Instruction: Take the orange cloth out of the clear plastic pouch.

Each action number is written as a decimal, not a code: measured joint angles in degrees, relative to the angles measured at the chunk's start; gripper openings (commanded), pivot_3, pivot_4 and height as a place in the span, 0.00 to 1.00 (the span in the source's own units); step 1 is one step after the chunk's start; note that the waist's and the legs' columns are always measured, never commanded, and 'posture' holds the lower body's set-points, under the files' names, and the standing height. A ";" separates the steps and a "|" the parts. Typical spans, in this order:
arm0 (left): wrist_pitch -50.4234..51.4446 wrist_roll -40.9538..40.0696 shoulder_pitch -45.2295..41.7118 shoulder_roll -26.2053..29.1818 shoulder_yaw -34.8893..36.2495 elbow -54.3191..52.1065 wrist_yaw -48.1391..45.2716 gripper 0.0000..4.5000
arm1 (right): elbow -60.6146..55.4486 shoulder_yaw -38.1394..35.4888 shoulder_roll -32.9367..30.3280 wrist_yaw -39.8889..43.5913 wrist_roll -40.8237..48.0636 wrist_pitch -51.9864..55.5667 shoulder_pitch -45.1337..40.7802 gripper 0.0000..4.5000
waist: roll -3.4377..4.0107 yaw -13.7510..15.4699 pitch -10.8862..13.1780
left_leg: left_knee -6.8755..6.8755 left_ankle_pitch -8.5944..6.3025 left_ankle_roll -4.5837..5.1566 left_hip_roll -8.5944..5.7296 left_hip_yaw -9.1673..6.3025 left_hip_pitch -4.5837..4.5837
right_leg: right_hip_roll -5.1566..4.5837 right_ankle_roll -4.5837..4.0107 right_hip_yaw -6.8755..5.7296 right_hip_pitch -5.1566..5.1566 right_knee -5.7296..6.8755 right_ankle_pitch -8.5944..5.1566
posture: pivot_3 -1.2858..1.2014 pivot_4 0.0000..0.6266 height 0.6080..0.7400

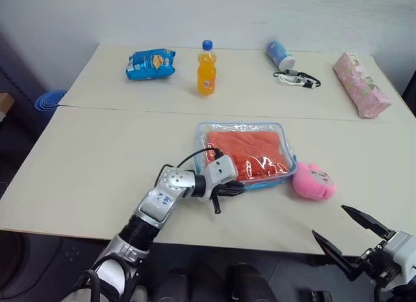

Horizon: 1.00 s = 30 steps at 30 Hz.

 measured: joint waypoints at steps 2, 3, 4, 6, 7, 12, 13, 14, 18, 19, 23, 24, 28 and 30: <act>-2.36 0.19 -0.11 0.74 0.14 1.70 -0.32 0.37 | 0.09 0.00 0.00 0.18 0.00 0.03 0.02 1.00 | 0.01 0.00 -0.01 | 0.00 0.00 0.00 0.00 0.00 0.01 | 0.00 0.00 0.00 0.00 0.01 0.00 | 0.52 0.24 1.00; -3.10 0.20 -0.11 0.81 0.22 1.98 -0.36 0.43 | 0.09 0.00 0.00 0.29 -0.01 0.03 0.02 1.00 | 0.01 0.02 0.00 | 0.00 0.00 0.01 0.00 0.00 0.00 | 0.00 0.00 0.00 0.00 0.01 0.00 | 0.52 0.24 1.00; -3.74 0.05 -0.09 0.95 0.32 2.12 -0.76 0.50 | 0.09 0.00 0.00 0.39 0.00 0.04 -0.03 1.00 | 0.00 0.03 0.00 | 0.00 0.00 0.01 0.00 0.00 0.00 | 0.00 0.00 0.00 0.01 0.01 0.00 | 0.52 0.24 1.00; -4.12 -1.62 0.49 2.19 0.94 1.22 -3.43 0.64 | 0.22 0.01 -0.05 0.67 0.01 0.14 -0.46 1.00 | 0.01 -0.15 0.00 | -0.02 0.00 0.01 0.00 0.00 0.00 | 0.00 0.00 0.01 0.00 0.01 0.00 | 0.52 0.24 1.00; -3.95 -2.89 0.92 2.94 1.44 0.58 -4.79 0.72 | 0.41 0.01 -0.09 0.75 0.04 0.22 -0.78 1.00 | 0.01 -0.27 -0.01 | -0.03 0.00 0.00 0.01 0.00 0.01 | 0.00 -0.01 0.00 -0.01 0.01 -0.01 | 0.52 0.24 1.00; -8.74 -4.75 4.23 8.02 6.85 -1.51 -5.97 0.99 | 2.93 -0.32 -5.49 0.87 2.40 6.57 -7.54 1.00 | 0.02 -1.32 0.00 | -0.02 0.01 0.03 0.02 -0.01 0.02 | -0.02 -0.02 0.01 -0.01 0.06 -0.01 | 0.52 0.24 1.00; -9.21 -6.32 5.28 9.68 8.96 -2.21 -7.19 0.99 | 3.19 -0.32 -7.60 0.81 3.20 9.18 -9.55 1.00 | 0.03 -1.46 -0.01 | -0.02 0.01 0.02 0.04 -0.01 0.04 | -0.01 -0.06 0.00 -0.02 0.08 -0.03 | 0.52 0.24 1.00; -9.34 -7.79 6.12 11.32 10.54 -2.99 -8.64 0.99 | 3.64 -0.35 -9.77 0.62 3.80 11.84 -11.46 1.00 | 0.06 -1.59 -0.01 | -0.03 0.02 0.02 0.04 -0.02 0.04 | -0.02 -0.08 -0.02 -0.05 0.11 -0.04 | 0.52 0.24 1.00; -9.42 -14.84 9.54 16.43 16.76 -4.52 -14.92 0.99 | 6.99 2.04 -18.44 -2.86 3.37 25.59 -22.00 1.00 | 0.06 -1.36 0.00 | 0.00 0.03 0.01 0.04 -0.09 0.00 | -0.06 -0.11 -0.09 -0.05 0.09 -0.05 | 0.52 0.24 1.00; -9.56 -16.29 9.95 17.28 17.82 -5.02 -16.27 0.99 | 8.49 3.16 -19.81 -3.46 2.77 28.22 -24.87 1.00 | 0.05 -1.37 0.01 | 0.00 0.03 0.02 0.04 -0.10 -0.04 | -0.08 -0.11 -0.10 -0.06 0.06 -0.05 | 0.52 0.24 1.00; -12.25 -19.55 11.71 20.65 21.54 -6.37 -20.54 0.99 | 16.37 8.52 -21.56 -4.53 0.88 35.54 -35.16 1.00 | 0.07 -0.98 0.00 | -0.04 0.03 0.01 0.03 -0.17 -0.09 | -0.10 -0.11 -0.20 -0.07 -0.05 -0.05 | 0.52 0.24 1.00; -12.92 -19.67 12.17 21.01 21.71 -6.37 -21.25 0.99 | 17.85 9.73 -21.77 -4.17 0.03 36.19 -36.41 1.00 | 0.07 -0.90 0.01 | -0.04 0.02 0.02 0.02 -0.17 -0.14 | -0.10 -0.11 -0.21 -0.08 -0.08 -0.05 | 0.52 0.24 1.00; -12.49 -20.92 14.89 21.82 21.96 -6.70 -22.58 1.00 | 23.18 13.70 -23.06 0.75 -2.17 35.67 -40.00 0.80 | 0.05 -1.25 0.01 | -0.02 -0.05 0.14 0.02 -0.11 -0.17 | -0.11 -0.07 -0.17 -0.06 -0.17 -0.03 | 0.52 0.24 1.00; -11.47 -21.47 15.55 21.93 22.17 -7.08 -22.41 1.00 | 25.14 13.93 -23.07 4.11 -2.39 33.77 -40.64 0.66 | 0.05 -1.21 0.02 | 0.00 -0.19 0.40 0.02 -0.11 -0.17 | -0.12 -0.06 -0.18 -0.04 -0.17 -0.03 | 0.52 0.24 1.00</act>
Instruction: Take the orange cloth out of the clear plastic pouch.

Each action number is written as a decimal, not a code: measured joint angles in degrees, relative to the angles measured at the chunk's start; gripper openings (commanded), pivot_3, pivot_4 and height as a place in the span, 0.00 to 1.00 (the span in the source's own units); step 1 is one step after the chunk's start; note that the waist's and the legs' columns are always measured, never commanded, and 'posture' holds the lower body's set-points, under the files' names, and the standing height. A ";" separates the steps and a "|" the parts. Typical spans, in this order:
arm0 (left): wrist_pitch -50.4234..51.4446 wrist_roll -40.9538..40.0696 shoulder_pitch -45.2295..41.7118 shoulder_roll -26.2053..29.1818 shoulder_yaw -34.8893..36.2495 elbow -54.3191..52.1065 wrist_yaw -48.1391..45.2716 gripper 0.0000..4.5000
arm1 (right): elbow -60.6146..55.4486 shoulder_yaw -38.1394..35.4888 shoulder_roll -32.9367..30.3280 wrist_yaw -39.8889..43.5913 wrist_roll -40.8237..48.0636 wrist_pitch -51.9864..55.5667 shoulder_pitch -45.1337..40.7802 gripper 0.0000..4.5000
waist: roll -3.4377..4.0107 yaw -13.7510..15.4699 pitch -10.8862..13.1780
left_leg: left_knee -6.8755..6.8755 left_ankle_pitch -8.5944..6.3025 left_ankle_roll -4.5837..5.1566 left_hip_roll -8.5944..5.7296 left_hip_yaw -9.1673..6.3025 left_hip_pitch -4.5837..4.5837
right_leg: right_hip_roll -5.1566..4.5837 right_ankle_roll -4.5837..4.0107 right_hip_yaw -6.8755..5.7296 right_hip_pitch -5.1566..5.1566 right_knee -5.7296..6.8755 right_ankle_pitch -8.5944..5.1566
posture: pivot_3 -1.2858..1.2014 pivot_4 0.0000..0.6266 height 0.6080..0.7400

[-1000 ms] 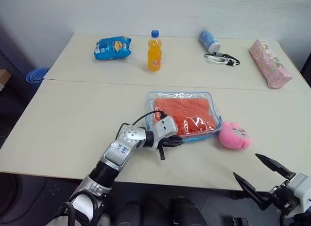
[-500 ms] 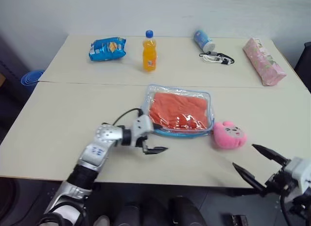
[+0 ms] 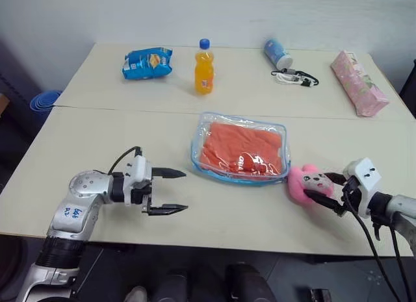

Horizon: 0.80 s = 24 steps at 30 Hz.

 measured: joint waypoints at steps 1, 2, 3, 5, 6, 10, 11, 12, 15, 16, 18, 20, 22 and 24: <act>0.12 -0.17 0.17 -0.02 0.21 -0.18 0.46 1.00 | 0.39 -0.04 0.00 1.35 0.01 -0.76 0.02 0.59 | 0.00 0.00 0.00 | 0.00 0.00 0.01 0.00 -0.01 0.00 | 0.00 0.00 -0.01 0.00 0.01 0.00 | 0.52 0.24 1.00; 0.39 -0.33 0.18 -0.04 0.35 -0.24 0.99 1.00 | 0.58 -0.32 0.01 2.63 0.07 -1.59 0.27 0.52 | 0.00 0.00 0.00 | 0.00 0.00 0.00 0.00 -0.01 0.01 | 0.00 0.00 -0.01 0.00 0.01 0.00 | 0.52 0.24 1.00; 0.55 -0.42 0.19 -0.09 0.55 -0.27 1.49 1.00 | 0.65 -0.76 0.01 3.81 0.25 -2.50 0.79 0.44 | 0.00 -0.02 0.00 | -0.01 0.00 0.00 0.00 -0.01 0.02 | 0.01 0.00 -0.01 0.00 0.02 0.00 | 0.52 0.24 1.00; 1.18 -0.54 0.22 -0.20 1.13 -0.32 2.24 1.00 | 0.67 -2.40 0.02 6.09 0.53 -4.92 2.33 0.31 | 0.00 -0.04 0.00 | -0.01 0.00 0.00 0.00 -0.01 0.02 | 0.01 0.00 -0.01 -0.01 0.03 0.00 | 0.52 0.24 1.00; 1.40 -0.55 0.25 -0.19 1.31 -0.32 2.36 1.00 | 0.69 -3.11 0.03 7.03 0.53 -6.11 2.77 0.24 | 0.00 -0.07 0.00 | -0.01 0.00 0.00 0.00 0.01 0.02 | 0.01 0.00 0.00 -0.01 0.02 0.00 | 0.52 0.24 1.00; 1.80 -0.55 0.28 -0.37 1.33 -0.40 3.26 1.00 | -0.66 -6.64 0.61 9.43 0.54 -12.76 3.49 0.17 | 0.01 -0.24 0.00 | -0.03 0.00 -0.02 0.01 0.02 0.04 | 0.04 0.00 0.02 -0.02 0.04 0.00 | 0.52 0.24 1.00; 1.86 -0.55 0.28 -0.46 1.31 -0.45 3.38 1.00 | -1.93 -7.26 0.64 10.10 0.80 -13.53 4.04 0.17 | 0.02 -0.24 0.00 | -0.04 0.01 -0.04 0.02 0.01 0.04 | 0.06 0.00 0.01 -0.03 0.05 0.00 | 0.52 0.24 1.00; 1.98 -0.55 0.34 -0.49 1.31 -0.48 3.44 1.00 | -3.86 -7.48 0.64 11.12 1.38 -13.86 4.79 0.17 | 0.02 -0.23 0.01 | -0.06 0.02 -0.07 0.05 0.00 0.06 | 0.08 0.00 0.01 -0.03 0.06 0.00 | 0.52 0.24 1.00; 2.96 -0.69 0.52 -0.59 1.29 -1.19 3.75 1.00 | -9.67 -7.42 0.60 13.74 2.77 -13.65 7.54 0.17 | 0.02 -0.13 0.01 | -0.06 0.02 -0.08 0.06 -0.01 0.05 | 0.09 0.00 0.01 -0.02 0.06 0.00 | 0.52 0.24 1.00; 3.43 -1.02 0.63 -0.68 1.30 -1.78 3.86 1.00 | -11.36 -7.30 0.59 14.42 3.28 -13.45 8.29 0.17 | 0.01 -0.12 0.01 | -0.04 0.02 -0.08 0.05 0.00 0.05 | 0.07 0.00 0.02 -0.01 0.05 0.00 | 0.52 0.24 1.00; 4.30 -2.34 1.06 -0.94 1.30 -3.44 3.85 1.00 | -14.75 -5.56 0.58 15.14 3.85 -12.36 8.77 0.17 | 0.01 -0.15 0.01 | -0.04 0.02 -0.07 0.05 0.00 0.06 | 0.06 0.00 0.03 0.00 0.04 0.00 | 0.52 0.24 1.00; 4.46 -2.97 1.16 -1.39 1.25 -4.55 3.81 1.00 | -17.08 -1.70 1.10 14.94 3.49 -12.01 7.79 0.17 | 0.01 -0.25 0.01 | -0.05 0.03 -0.09 0.06 -0.01 0.07 | 0.07 0.00 0.02 -0.02 0.05 0.00 | 0.52 0.24 1.00; 4.44 -3.26 1.14 -1.85 1.21 -5.01 3.74 1.00 | -17.76 1.19 2.61 13.93 2.56 -11.85 6.05 0.17 | 0.02 -0.24 0.02 | -0.04 0.04 -0.11 0.05 -0.01 0.07 | 0.07 0.00 0.02 -0.03 0.06 0.00 | 0.52 0.24 1.00; 4.55 -3.66 1.21 -2.14 1.23 -5.15 3.84 1.00 | -17.57 4.82 5.54 11.02 0.70 -11.05 2.50 0.17 | 0.00 -0.28 0.03 | -0.04 0.06 -0.15 0.05 -0.02 0.08 | 0.07 -0.01 0.02 -0.03 0.06 0.00 | 0.52 0.24 1.00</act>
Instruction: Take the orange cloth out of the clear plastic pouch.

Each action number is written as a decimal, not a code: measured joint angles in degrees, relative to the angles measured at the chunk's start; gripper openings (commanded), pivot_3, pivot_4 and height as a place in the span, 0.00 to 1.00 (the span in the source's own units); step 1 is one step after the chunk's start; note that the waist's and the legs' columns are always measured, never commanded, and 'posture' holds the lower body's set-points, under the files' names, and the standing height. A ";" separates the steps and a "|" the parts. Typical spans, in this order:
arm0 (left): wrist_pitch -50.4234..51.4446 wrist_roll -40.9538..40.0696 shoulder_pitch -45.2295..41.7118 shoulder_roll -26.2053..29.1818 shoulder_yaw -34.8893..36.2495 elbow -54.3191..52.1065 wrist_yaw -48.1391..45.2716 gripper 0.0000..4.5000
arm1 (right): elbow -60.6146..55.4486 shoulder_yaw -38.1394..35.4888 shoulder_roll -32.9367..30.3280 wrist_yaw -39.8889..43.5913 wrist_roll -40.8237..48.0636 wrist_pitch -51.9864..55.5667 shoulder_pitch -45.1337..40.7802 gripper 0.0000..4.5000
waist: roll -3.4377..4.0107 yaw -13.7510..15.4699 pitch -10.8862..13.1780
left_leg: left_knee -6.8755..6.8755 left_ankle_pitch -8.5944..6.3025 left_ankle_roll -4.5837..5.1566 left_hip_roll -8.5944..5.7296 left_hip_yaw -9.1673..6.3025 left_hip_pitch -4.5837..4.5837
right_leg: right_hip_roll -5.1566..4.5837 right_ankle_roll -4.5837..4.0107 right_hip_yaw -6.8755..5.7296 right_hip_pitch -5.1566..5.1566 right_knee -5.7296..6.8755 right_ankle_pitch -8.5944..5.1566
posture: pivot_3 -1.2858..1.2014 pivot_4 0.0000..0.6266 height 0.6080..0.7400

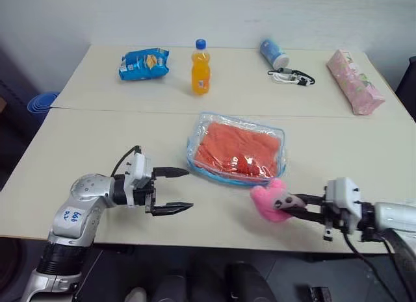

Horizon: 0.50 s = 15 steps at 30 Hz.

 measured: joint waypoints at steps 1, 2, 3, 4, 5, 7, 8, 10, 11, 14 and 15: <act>0.13 -0.16 -0.04 -0.30 -0.07 -0.18 0.07 1.00 | 0.16 1.35 1.61 -1.35 -0.82 0.00 -1.45 0.17 | 0.00 0.00 0.00 | 0.01 0.01 -0.01 0.00 0.00 -0.01 | 0.00 0.00 0.00 -0.01 0.00 0.00 | 0.52 0.24 1.00; 0.30 -0.25 -0.04 -0.34 -0.12 -0.34 0.07 1.00 | 0.81 3.10 3.13 -2.75 -2.06 -0.04 -3.04 0.17 | 0.00 0.03 0.00 | 0.00 0.01 -0.02 -0.01 0.00 -0.01 | -0.01 0.00 0.00 -0.01 0.01 0.00 | 0.52 0.24 1.00; 0.34 -0.25 -0.08 -0.38 -0.17 -0.35 0.07 1.00 | 1.44 4.11 3.90 -3.49 -2.75 -0.02 -3.72 0.17 | 0.00 0.03 0.00 | 0.00 0.03 -0.06 -0.01 0.00 -0.01 | 0.00 0.00 0.00 -0.02 0.00 0.00 | 0.52 0.24 1.00; 0.35 -0.25 -0.05 -0.38 -0.20 -0.33 0.06 1.00 | 2.53 5.08 4.91 -4.13 -3.19 0.37 -4.39 0.22 | 0.00 0.04 0.00 | -0.02 0.12 -0.22 -0.01 0.00 -0.02 | -0.01 0.00 0.00 -0.02 -0.02 0.00 | 0.52 0.24 1.00; 0.34 -0.25 -0.05 -0.38 -0.26 -0.32 0.04 1.00 | 4.10 6.19 5.76 -4.43 -3.49 0.61 -4.99 0.27 | 0.00 0.11 0.00 | -0.01 0.14 -0.26 -0.01 -0.01 -0.03 | -0.01 0.00 -0.01 -0.02 -0.03 0.00 | 0.52 0.24 1.00; 0.32 -0.24 -0.04 -0.38 -0.46 -0.29 0.02 1.00 | 5.46 6.88 6.30 -4.38 -3.97 0.57 -5.09 0.32 | 0.01 0.25 0.00 | -0.01 0.13 -0.24 -0.04 -0.01 -0.07 | -0.06 0.00 -0.02 -0.03 -0.05 0.00 | 0.52 0.24 1.00; 0.32 -0.23 -0.04 -0.38 -0.63 -0.28 -0.01 1.00 | 6.96 7.68 6.29 -4.07 -4.52 0.53 -4.98 0.42 | 0.01 0.26 0.00 | 0.00 0.11 -0.21 -0.05 0.00 -0.09 | -0.08 0.00 -0.02 -0.04 -0.06 0.00 | 0.52 0.24 1.00; 0.05 -0.20 -0.25 -0.35 -1.17 -0.03 -0.30 1.00 | 5.46 7.14 2.20 -0.47 -3.18 1.35 -2.55 0.52 | 0.02 0.24 0.01 | -0.01 0.09 -0.19 -0.05 -0.02 -0.10 | -0.07 0.00 -0.05 -0.03 -0.08 0.00 | 0.52 0.24 1.00; -0.21 -0.15 -0.25 -0.35 -1.20 0.20 -0.42 1.00 | 4.29 5.95 0.65 0.62 -2.48 2.02 -1.51 0.58 | 0.02 0.24 0.02 | -0.01 0.09 -0.19 -0.05 -0.02 -0.10 | -0.07 0.00 -0.05 -0.03 -0.09 0.00 | 0.52 0.24 1.00; -1.01 0.14 -0.36 -0.12 -1.35 0.58 -0.51 1.00 | -0.74 0.89 -3.96 3.44 1.82 4.95 1.72 0.82 | 0.02 0.20 0.03 | -0.02 0.08 -0.16 -0.03 -0.02 -0.09 | -0.06 0.00 -0.04 -0.01 -0.10 0.00 | 0.52 0.24 1.00; -1.17 0.26 -0.38 -0.06 -1.37 0.71 -0.54 1.00 | -1.86 -0.63 -5.14 4.38 3.43 6.02 3.05 0.90 | 0.02 0.19 0.03 | -0.05 0.05 -0.11 -0.03 -0.03 -0.05 | -0.05 0.00 -0.04 0.01 -0.09 0.00 | 0.52 0.24 1.00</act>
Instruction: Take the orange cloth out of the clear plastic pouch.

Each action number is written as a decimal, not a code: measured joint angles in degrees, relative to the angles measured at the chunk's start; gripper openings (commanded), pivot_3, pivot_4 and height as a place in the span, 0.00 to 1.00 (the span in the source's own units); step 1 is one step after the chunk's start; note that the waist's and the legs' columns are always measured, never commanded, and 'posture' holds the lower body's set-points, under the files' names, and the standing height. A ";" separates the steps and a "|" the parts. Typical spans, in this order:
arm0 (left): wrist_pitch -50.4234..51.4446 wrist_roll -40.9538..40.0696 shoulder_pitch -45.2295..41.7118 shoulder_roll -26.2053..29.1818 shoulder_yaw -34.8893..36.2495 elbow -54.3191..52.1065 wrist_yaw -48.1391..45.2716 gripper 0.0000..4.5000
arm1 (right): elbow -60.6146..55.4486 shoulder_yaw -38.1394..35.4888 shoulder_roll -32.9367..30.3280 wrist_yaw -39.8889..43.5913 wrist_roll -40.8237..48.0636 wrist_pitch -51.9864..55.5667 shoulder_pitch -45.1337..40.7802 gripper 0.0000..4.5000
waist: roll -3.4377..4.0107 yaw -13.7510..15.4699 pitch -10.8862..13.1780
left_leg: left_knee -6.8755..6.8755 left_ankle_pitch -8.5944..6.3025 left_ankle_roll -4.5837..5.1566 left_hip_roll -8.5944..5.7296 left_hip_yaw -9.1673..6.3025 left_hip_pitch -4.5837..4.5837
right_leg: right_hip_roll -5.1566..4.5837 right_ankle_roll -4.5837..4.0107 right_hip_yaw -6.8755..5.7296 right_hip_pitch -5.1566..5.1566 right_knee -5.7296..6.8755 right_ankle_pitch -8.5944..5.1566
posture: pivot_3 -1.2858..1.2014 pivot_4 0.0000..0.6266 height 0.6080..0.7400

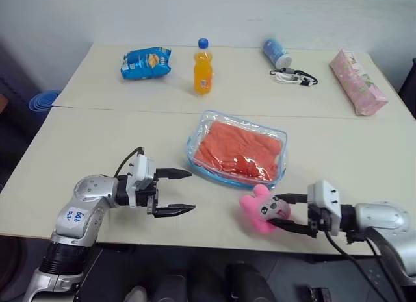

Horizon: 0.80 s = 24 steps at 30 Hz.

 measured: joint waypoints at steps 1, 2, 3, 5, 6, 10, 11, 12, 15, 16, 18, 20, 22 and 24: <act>-0.33 0.11 0.02 0.01 0.00 0.17 0.00 1.00 | -1.25 -2.07 -1.20 1.15 2.00 1.44 1.79 0.90 | -0.01 -0.01 0.00 | -0.01 -0.09 0.17 0.01 0.00 0.00 | 0.01 0.00 0.00 0.00 0.00 0.00 | 0.52 0.24 1.00; -0.47 0.17 0.08 0.04 -0.01 0.37 -0.01 1.00 | -1.47 -2.99 -1.71 1.72 2.86 2.02 2.59 0.90 | -0.01 -0.05 0.01 | 0.00 -0.09 0.17 0.01 0.00 0.00 | 0.01 0.00 0.00 0.00 0.00 0.00 | 0.52 0.24 1.00; -0.54 0.21 0.16 0.09 0.02 0.73 -0.03 1.00 | -1.72 -5.14 -2.91 2.98 4.87 3.90 4.12 0.90 | -0.01 -0.03 0.01 | 0.00 -0.10 0.18 0.00 0.02 0.00 | 0.01 0.00 0.03 0.00 -0.02 0.00 | 0.52 0.24 1.00; -0.55 0.22 0.21 0.22 0.02 1.42 -0.05 1.00 | -1.80 -7.05 -3.85 3.70 6.19 5.48 4.58 0.94 | -0.02 -0.06 0.01 | 0.02 -0.10 0.18 0.01 0.03 0.01 | 0.01 0.00 0.03 0.01 0.00 0.00 | 0.52 0.24 1.00; -0.58 0.23 0.23 0.27 0.04 1.68 -0.06 1.00 | -1.78 -7.49 -4.43 3.74 6.52 6.15 4.37 0.97 | -0.02 -0.08 0.01 | 0.02 -0.10 0.18 0.01 0.03 0.02 | 0.01 0.00 0.04 0.01 0.00 0.00 | 0.52 0.24 1.00; -1.24 0.47 0.24 0.39 0.05 1.97 -0.03 1.00 | -1.93 -6.67 -1.58 0.65 7.26 6.69 -0.95 1.00 | -0.06 -0.11 0.03 | 0.01 -0.09 0.16 0.02 0.01 0.03 | 0.02 0.00 0.02 0.00 0.03 0.00 | 0.52 0.24 1.00; -1.38 0.50 0.24 0.38 0.04 1.97 -0.01 1.00 | -2.19 -6.39 -0.99 0.03 7.49 6.77 -1.57 1.00 | -0.04 -0.06 0.04 | 0.01 -0.08 0.15 0.02 0.01 0.02 | 0.02 0.00 0.02 -0.02 0.02 0.00 | 0.52 0.24 1.00; -1.48 0.52 0.24 0.38 0.04 1.97 0.04 1.00 | -2.13 -6.38 -0.92 -0.13 7.56 6.82 -1.65 1.00 | -0.04 -0.03 0.04 | 0.01 -0.09 0.16 0.02 0.01 0.01 | 0.01 0.00 0.02 -0.01 0.01 0.00 | 0.52 0.24 1.00; -1.52 0.52 0.75 0.52 0.08 1.96 0.08 1.00 | 1.40 -7.32 -2.17 1.45 6.26 5.34 -1.75 1.00 | -0.04 0.23 0.04 | 0.04 -0.09 0.16 -0.03 0.02 -0.04 | -0.06 0.01 0.01 0.01 -0.07 0.00 | 0.52 0.24 1.00; -1.56 0.51 1.18 0.85 0.16 1.95 0.06 1.00 | 4.05 -7.59 -3.33 2.61 4.90 3.93 -2.21 1.00 | -0.05 0.15 0.04 | 0.05 -0.09 0.16 -0.03 0.05 -0.05 | -0.07 0.02 0.03 0.02 -0.12 0.01 | 0.52 0.24 1.00; -1.73 0.53 1.83 1.47 0.42 1.99 0.02 1.00 | 10.79 -8.28 -5.26 4.34 1.41 -0.09 -5.55 1.00 | -0.04 0.00 0.04 | 0.03 -0.10 0.18 -0.03 0.08 -0.05 | -0.07 0.04 0.04 0.05 -0.27 0.02 | 0.52 0.24 1.00; -1.89 0.54 1.90 1.55 0.49 2.02 0.02 1.00 | 16.41 -7.25 -5.71 5.19 -2.96 -6.63 -9.99 1.00 | -0.04 -0.25 0.04 | -0.01 -0.10 0.19 -0.01 0.07 -0.01 | -0.05 0.03 0.02 0.04 -0.26 0.02 | 0.52 0.24 1.00; -2.16 0.58 1.73 1.41 0.28 1.95 0.05 1.00 | 23.09 -4.28 -4.72 4.90 -9.30 -16.43 -15.92 1.00 | -0.03 -0.74 0.05 | -0.05 -0.09 0.18 0.00 0.09 0.01 | -0.02 0.03 0.02 0.02 -0.23 0.02 | 0.52 0.24 1.00; -2.23 0.63 1.85 1.28 0.25 1.85 0.20 1.00 | 29.63 -0.03 -1.32 4.30 -15.13 -26.50 -21.75 1.00 | -0.03 -1.27 0.06 | -0.07 0.00 0.01 0.03 0.07 0.03 | 0.02 0.02 0.00 -0.01 -0.13 0.01 | 0.52 0.24 1.00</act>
